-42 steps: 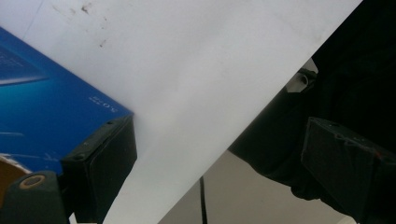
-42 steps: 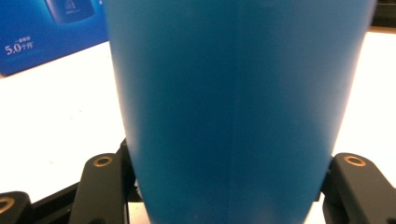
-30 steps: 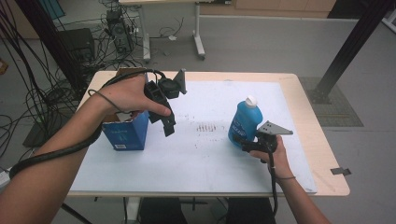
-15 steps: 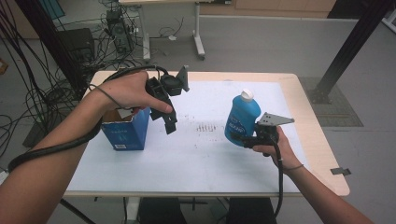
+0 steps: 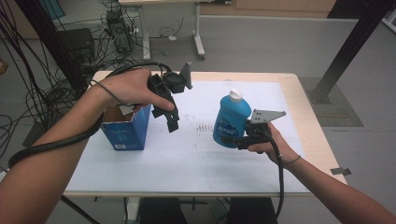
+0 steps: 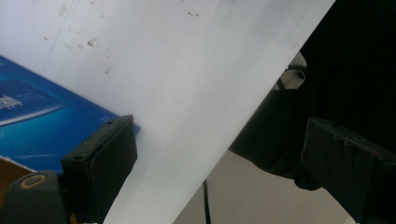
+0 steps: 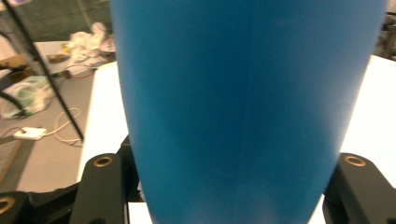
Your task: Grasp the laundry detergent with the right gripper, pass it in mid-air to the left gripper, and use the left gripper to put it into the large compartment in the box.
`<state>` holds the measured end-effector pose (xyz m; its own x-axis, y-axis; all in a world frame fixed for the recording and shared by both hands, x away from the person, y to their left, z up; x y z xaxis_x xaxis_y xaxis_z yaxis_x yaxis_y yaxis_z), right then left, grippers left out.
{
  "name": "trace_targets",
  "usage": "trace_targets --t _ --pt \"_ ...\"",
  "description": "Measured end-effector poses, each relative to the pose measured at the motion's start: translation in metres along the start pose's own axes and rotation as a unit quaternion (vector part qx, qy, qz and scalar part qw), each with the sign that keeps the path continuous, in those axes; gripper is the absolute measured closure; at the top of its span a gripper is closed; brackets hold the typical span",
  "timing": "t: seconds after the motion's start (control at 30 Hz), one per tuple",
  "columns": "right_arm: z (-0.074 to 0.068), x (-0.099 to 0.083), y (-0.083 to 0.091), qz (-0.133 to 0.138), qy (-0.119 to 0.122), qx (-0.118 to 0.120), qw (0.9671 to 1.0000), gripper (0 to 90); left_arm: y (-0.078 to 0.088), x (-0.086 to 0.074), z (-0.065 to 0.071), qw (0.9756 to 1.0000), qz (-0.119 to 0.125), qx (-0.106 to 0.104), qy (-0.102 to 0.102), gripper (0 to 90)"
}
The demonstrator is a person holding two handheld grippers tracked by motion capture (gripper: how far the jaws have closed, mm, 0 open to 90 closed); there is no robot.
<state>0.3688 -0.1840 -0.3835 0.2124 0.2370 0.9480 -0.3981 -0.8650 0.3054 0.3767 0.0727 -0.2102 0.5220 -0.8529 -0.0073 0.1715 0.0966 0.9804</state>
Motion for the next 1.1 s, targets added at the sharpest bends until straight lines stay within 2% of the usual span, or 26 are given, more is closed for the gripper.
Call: trace_targets --t 0.07,0.2,0.23,0.33,0.4,0.63,1.1 --pt "-0.005 0.005 -0.003 0.003 0.003 0.019 0.9998 39.1 0.0 0.001 0.001 1.0 0.0 0.0 -0.002 10.9" --pt "-0.009 0.01 -0.007 0.007 0.002 0.036 0.9993 39.1 0.003 0.003 0.003 1.0 -0.002 0.0 -0.009 11.0" --pt "-0.012 0.012 -0.009 0.008 0.002 0.047 0.9989 39.2 0.004 0.004 0.005 0.9999 -0.002 -0.002 -0.016 11.0" --pt "-0.016 0.014 -0.012 0.005 0.006 0.058 0.9983 39.2 0.006 0.005 0.008 0.9998 0.0 -0.004 -0.022 11.0" --pt "-0.019 0.015 -0.015 0.002 0.012 0.07 0.9975 39.1 0.008 0.007 0.012 0.9994 -0.002 -0.006 -0.033 11.0" --pt "-0.027 0.021 -0.021 -0.006 0.031 0.093 0.9952 39.2 0.011 0.01 0.02 0.9986 -0.003 -0.007 -0.052 11.0" --pt "-0.039 0.027 -0.032 -0.017 0.049 0.115 0.992 39.4 0.017 0.016 0.032 0.9966 -0.008 -0.005 -0.082 11.1"
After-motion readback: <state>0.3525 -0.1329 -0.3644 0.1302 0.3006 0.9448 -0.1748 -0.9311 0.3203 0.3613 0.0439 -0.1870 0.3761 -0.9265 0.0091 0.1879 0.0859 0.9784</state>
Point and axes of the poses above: each handheld gripper's, and its own axes: y roughly backward along the jaws, x roughly out of its top, z roughly to its right, the point moved 2 cm from there along -y, roughly forward along the jaws, and after that the axes turned 7 degrees about -x, right-handed, at the moved point
